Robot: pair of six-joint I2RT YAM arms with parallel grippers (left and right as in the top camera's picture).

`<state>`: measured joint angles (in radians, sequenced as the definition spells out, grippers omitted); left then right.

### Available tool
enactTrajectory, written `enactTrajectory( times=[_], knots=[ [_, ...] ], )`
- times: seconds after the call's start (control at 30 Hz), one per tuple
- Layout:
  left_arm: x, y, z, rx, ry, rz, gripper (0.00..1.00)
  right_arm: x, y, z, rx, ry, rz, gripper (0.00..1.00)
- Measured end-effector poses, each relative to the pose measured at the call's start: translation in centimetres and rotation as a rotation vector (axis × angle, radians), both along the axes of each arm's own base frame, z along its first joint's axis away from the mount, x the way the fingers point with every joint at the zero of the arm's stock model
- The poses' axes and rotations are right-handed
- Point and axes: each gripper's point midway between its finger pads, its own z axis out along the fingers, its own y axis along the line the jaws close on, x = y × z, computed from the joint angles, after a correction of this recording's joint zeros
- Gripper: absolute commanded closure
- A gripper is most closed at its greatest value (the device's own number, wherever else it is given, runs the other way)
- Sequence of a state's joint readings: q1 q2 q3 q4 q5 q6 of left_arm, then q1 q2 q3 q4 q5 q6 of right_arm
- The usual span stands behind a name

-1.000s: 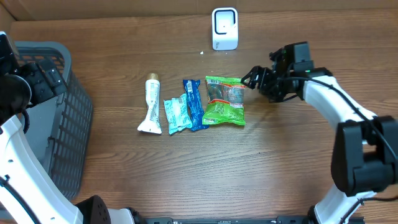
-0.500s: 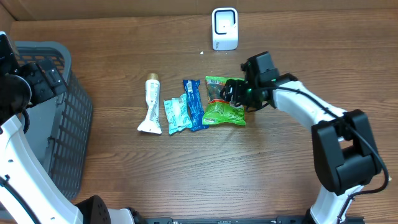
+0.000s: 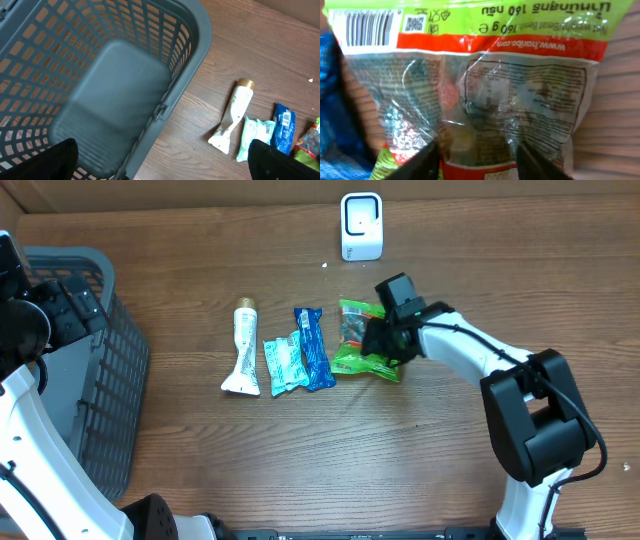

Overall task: Scan the item barcode
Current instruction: 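Lower the right gripper and grasp the green snack bag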

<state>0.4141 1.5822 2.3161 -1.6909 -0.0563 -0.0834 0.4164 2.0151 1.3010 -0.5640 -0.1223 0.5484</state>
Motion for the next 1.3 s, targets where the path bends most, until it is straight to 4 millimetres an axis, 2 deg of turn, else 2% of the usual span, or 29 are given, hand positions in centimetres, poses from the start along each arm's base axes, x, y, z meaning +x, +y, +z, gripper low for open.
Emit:
enactTrajectory(
  times=[0.07,0.23,0.33,0.4,0.53,0.73,0.87,1.07,1.23,1.27,1.3],
  knots=[
    [0.0,0.0,0.0,0.0,0.0,0.0,0.0,0.3,-1.8,0.1,-0.027,0.02,-0.01,0.31],
    [0.0,0.0,0.0,0.0,0.0,0.0,0.0,0.8,-4.9,0.4,-0.079,0.057,0.051,0.14],
    [0.0,0.0,0.0,0.0,0.0,0.001,0.0,0.7,-5.7,1.0,-0.083,0.088,0.085,0.04],
    [0.0,0.0,0.0,0.0,0.0,0.0,0.0,1.0,-5.4,2.0,-0.056,0.1,0.103,0.02],
    [0.0,0.0,0.0,0.0,0.0,0.0,0.0,1.6,-5.3,3.3,-0.021,0.098,0.092,0.01],
    [0.0,0.0,0.0,0.0,0.0,0.0,0.0,1.6,-6.5,3.1,-0.047,0.11,0.062,0.0],
    [0.0,0.0,0.0,0.0,0.0,0.0,0.0,1.7,-7.0,2.5,-0.073,0.102,0.055,0.0],
    [0.0,0.0,0.0,0.0,0.0,0.0,0.0,1.5,-6.8,0.5,-0.056,0.089,0.057,0.0],
    [0.0,0.0,0.0,0.0,0.0,0.0,0.0,1.9,-6.4,0.5,-0.021,0.046,0.056,0.0],
    [0.0,0.0,0.0,0.0,0.0,0.0,0.0,1.9,-6.4,0.5,-0.017,0.043,0.052,0.01],
    [0.0,0.0,0.0,0.0,0.0,0.0,0.0,1.8,-6.4,0.5,-0.013,0.041,0.047,0.06]
  ],
)
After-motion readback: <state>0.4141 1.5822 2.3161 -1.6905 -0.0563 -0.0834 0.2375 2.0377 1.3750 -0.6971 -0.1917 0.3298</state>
